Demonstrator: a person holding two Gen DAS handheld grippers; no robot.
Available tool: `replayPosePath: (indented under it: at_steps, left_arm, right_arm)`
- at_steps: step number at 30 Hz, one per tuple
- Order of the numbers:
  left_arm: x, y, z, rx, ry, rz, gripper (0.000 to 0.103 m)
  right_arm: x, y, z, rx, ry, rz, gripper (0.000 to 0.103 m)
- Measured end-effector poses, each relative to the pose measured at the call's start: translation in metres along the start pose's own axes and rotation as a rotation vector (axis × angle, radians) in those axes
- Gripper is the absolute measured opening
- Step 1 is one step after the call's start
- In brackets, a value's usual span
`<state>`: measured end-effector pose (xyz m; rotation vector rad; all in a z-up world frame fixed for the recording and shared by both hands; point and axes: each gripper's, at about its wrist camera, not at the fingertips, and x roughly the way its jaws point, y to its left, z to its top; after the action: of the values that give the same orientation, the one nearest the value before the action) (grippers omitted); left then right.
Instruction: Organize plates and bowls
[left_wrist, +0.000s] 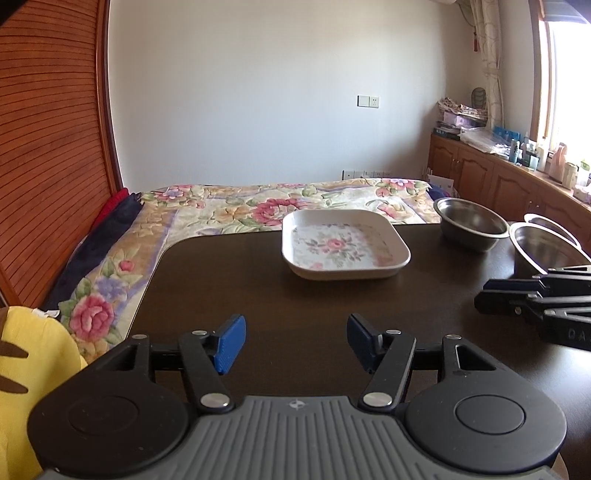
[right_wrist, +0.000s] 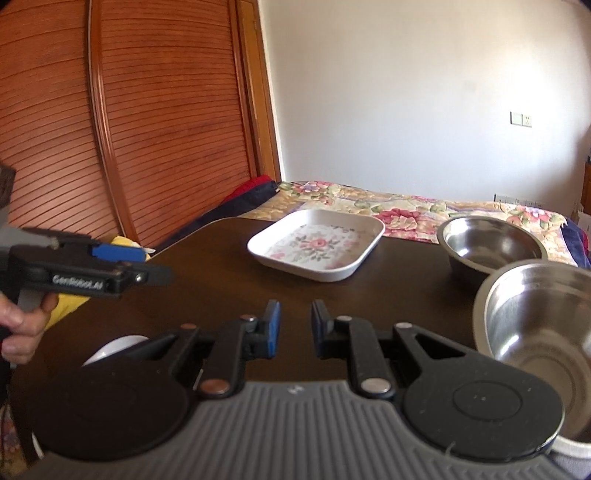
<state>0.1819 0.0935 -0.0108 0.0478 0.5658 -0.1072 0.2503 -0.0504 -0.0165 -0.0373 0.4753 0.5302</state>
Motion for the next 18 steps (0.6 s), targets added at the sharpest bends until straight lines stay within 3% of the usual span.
replayPosePath:
  at_steps: [18]
  left_arm:
    - [0.047, 0.005, 0.023, 0.087, -0.010, -0.031, 0.065]
  right_arm:
    - [0.029, -0.001, 0.029, -0.085, 0.081, -0.059, 0.022]
